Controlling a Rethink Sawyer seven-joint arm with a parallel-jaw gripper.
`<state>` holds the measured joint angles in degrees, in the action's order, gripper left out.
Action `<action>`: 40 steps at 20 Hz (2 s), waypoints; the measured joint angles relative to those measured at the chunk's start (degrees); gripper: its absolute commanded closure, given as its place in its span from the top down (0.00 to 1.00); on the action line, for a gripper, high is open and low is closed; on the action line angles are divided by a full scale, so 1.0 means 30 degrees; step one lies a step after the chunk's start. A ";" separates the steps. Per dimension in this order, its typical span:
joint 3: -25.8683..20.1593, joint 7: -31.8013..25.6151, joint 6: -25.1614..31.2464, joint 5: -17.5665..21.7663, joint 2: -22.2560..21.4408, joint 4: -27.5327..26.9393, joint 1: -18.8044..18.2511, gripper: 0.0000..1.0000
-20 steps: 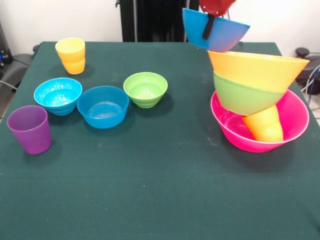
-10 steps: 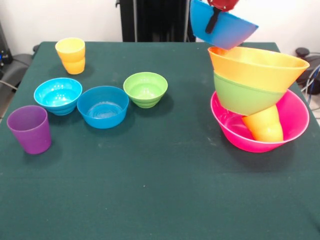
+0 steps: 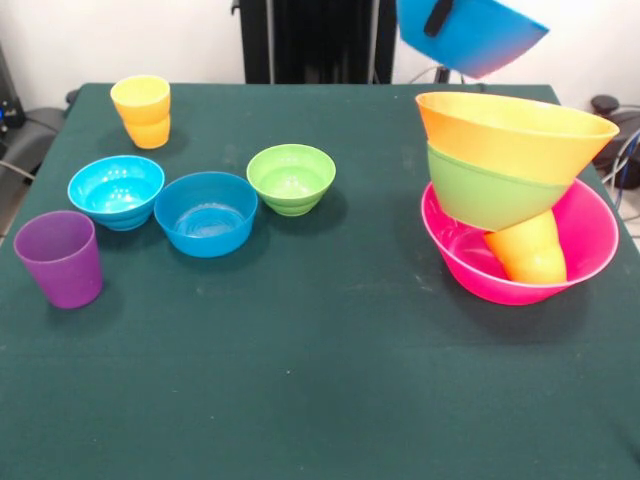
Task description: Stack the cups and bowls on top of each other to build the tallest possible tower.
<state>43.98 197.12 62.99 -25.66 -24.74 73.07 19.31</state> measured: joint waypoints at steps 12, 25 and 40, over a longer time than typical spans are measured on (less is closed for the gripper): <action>0.0437 0.0000 0.1667 -0.0012 0.0810 -0.5176 -0.2310 0.00; 0.0440 0.0000 0.2196 -0.0004 0.1726 -0.7541 -0.3006 0.00; 0.0448 0.0000 0.4792 -0.0233 0.1885 -0.9382 -0.2557 0.00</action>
<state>45.32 197.12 77.37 -26.36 -19.09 44.92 11.64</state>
